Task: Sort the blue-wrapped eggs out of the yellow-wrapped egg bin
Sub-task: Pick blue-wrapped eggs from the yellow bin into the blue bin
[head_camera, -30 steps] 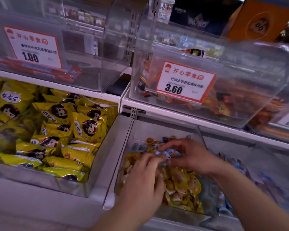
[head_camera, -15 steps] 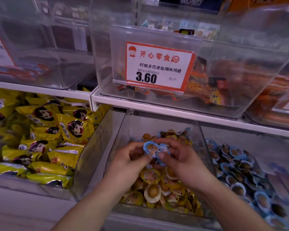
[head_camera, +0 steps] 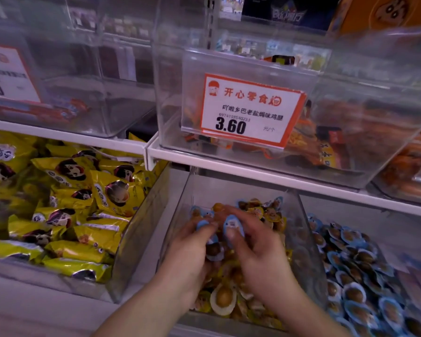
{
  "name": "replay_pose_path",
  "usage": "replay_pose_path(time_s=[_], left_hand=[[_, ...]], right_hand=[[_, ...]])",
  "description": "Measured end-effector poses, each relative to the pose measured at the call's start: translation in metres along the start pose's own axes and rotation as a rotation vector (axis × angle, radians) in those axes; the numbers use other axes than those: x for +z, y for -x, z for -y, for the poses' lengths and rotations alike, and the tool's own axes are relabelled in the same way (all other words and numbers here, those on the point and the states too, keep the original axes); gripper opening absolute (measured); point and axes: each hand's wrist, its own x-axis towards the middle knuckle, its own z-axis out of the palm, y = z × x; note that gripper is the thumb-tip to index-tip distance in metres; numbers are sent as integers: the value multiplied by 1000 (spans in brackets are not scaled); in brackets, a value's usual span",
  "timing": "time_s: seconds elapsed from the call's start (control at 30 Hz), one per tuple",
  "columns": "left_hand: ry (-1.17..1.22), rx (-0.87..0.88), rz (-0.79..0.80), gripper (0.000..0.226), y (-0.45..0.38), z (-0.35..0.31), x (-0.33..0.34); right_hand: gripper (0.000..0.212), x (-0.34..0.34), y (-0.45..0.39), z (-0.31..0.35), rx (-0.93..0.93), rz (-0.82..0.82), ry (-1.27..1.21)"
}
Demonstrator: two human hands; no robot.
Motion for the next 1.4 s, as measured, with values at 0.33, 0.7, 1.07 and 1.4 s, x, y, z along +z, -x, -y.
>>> replay_pose_path(time_s=[0.33,0.7,1.07,1.4], left_hand=[[-381,215,-67,24,19,-6,-16],[-456,171,59,26,29,-16,-22],[-377,412,-149,37,18,-4,-7],[-1077,893,191,54,42,40,47]], right_hand=[[31,26,-127,-29,160,466,735],[35,95,-160,-74,186,526,837],[12,-11,-42,11,498,-111,-411],[37,-40,29,34,744,-85,-1048]])
